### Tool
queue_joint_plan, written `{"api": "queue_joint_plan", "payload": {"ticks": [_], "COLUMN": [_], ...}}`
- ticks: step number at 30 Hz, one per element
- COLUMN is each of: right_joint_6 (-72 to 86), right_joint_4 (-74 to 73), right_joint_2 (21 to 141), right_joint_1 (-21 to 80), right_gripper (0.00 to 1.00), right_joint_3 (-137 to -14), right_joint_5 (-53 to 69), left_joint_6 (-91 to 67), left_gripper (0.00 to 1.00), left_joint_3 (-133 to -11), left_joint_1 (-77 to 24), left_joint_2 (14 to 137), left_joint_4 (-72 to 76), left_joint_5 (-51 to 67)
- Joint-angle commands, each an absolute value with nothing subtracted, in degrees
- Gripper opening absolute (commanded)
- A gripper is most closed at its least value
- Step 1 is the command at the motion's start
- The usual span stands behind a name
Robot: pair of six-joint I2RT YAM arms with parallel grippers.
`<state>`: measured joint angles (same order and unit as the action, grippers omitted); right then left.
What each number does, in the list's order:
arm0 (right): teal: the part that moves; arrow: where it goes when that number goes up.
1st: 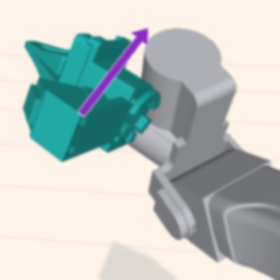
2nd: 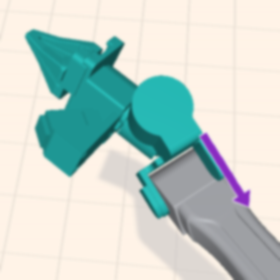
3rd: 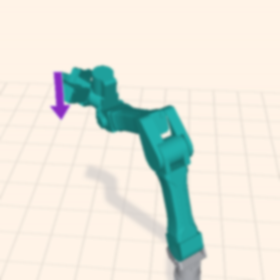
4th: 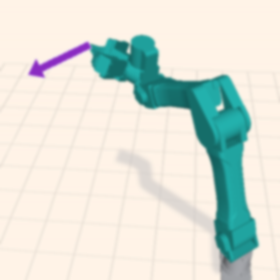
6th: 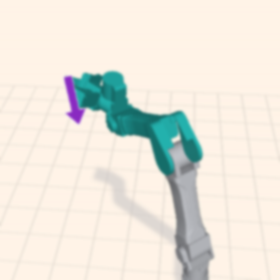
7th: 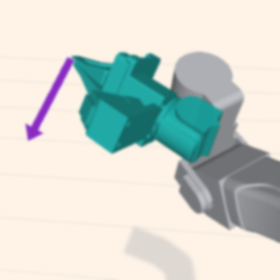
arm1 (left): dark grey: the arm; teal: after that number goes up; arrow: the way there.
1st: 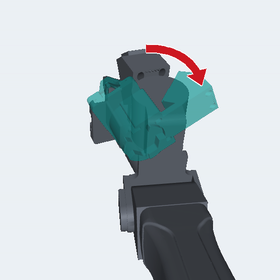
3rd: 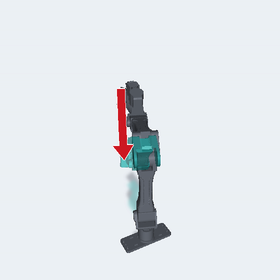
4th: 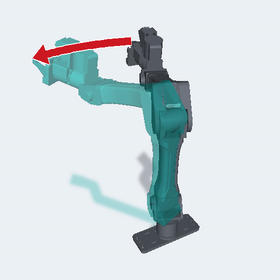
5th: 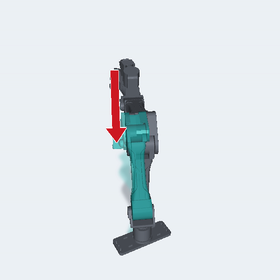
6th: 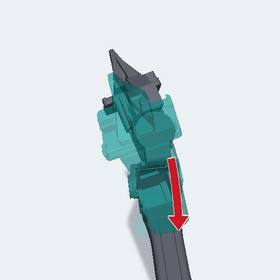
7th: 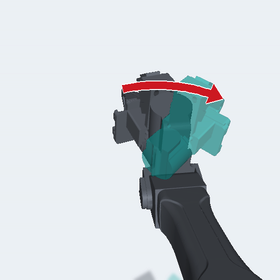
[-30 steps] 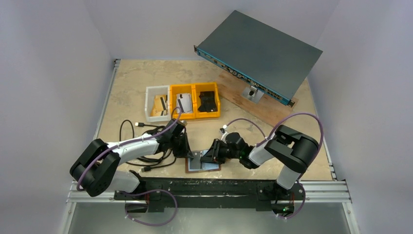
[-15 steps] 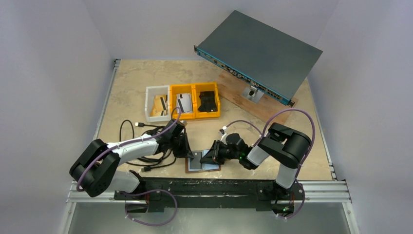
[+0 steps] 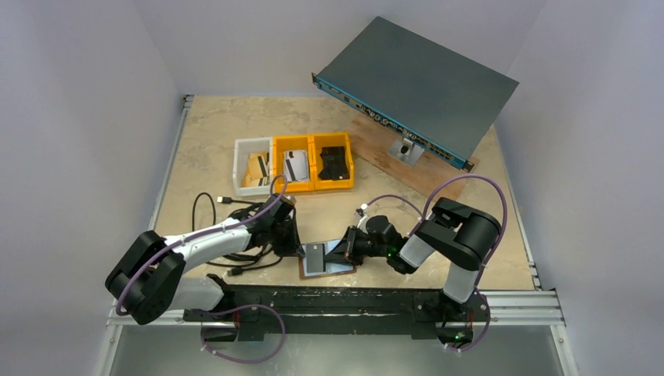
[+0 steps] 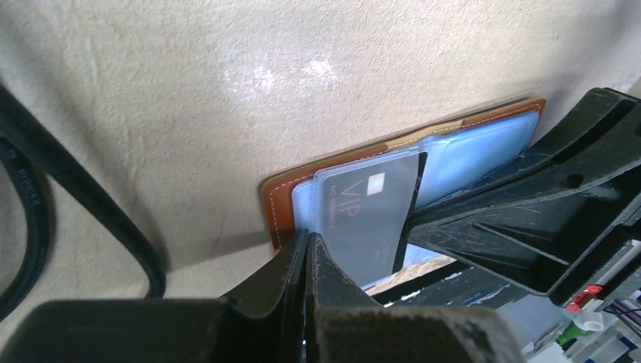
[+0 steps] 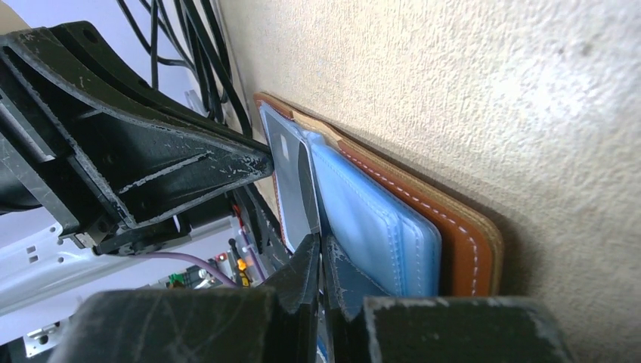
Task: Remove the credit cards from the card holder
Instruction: Remove the credit card from the card holder.
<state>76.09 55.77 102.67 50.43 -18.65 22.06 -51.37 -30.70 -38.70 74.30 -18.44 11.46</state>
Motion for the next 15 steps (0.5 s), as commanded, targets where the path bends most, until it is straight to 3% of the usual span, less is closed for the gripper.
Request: {"api": "queue_joint_plan", "payload": {"ticks": [1,9,15], "right_joint_6": [75.7,75.7,73.3], "right_joint_4": [55.0,54.1,45.6], "right_joint_2": [101.8,100.4,95.5], "right_joint_1": [49.9,49.8,49.8], "right_gripper": [0.00,0.00,0.00], "right_joint_3": [-17.5,-16.6,-17.0], "right_joint_5": [20.7,19.8,17.3], "left_joint_6": [-49.2,-49.0,-49.1], "left_gripper": [0.00,0.00,0.00], "left_joint_3": [-30.7,-30.9,-31.2], "left_joint_1": [-38.8,-38.8,-38.8], "left_joint_2": [72.7,74.6,75.8], "left_joint_4": [-22.7,-21.9,-22.9], "left_joint_5": [8.6,9.1,8.2]}}
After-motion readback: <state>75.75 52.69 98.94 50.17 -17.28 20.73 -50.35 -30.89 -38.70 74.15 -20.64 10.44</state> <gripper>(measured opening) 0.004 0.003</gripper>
